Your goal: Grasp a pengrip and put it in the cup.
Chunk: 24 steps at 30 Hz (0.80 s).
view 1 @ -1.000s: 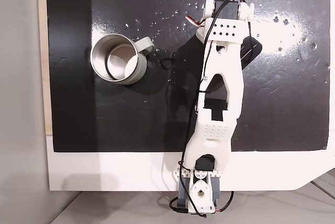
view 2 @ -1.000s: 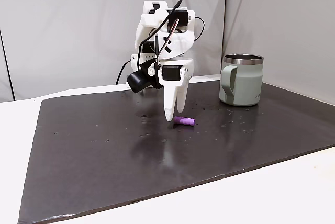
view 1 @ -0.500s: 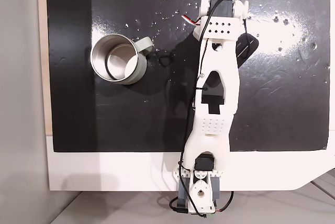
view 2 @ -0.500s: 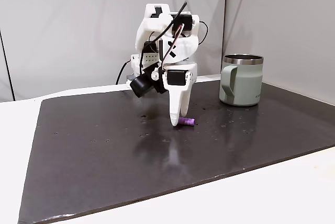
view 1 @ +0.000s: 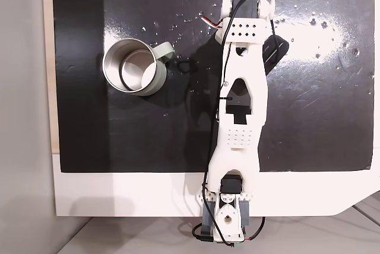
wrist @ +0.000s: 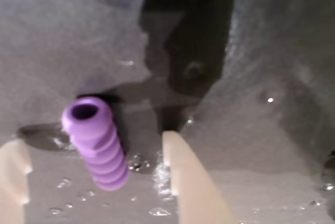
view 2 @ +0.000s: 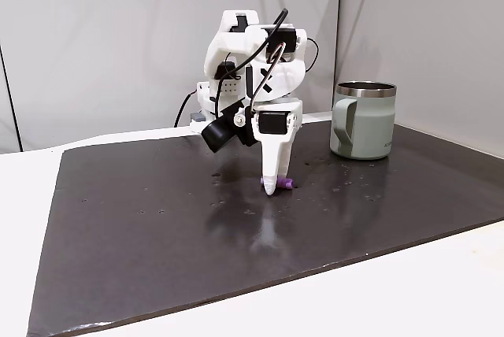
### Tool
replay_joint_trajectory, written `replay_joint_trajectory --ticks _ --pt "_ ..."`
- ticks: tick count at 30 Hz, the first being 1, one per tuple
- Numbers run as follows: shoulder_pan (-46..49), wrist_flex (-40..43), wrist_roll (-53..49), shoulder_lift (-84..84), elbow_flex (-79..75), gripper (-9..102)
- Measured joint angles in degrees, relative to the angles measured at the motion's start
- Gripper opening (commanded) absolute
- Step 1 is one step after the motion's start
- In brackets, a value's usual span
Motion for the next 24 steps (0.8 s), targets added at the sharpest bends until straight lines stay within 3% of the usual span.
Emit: replay_joint_trajectory --ticks 6,17,24 --pt "0.09 -0.09 0.00 -0.09 -0.35 0" --pt "0.70 1.41 0.18 -0.35 -1.14 0" --pt "0.70 7.65 -0.09 9.76 3.52 0"
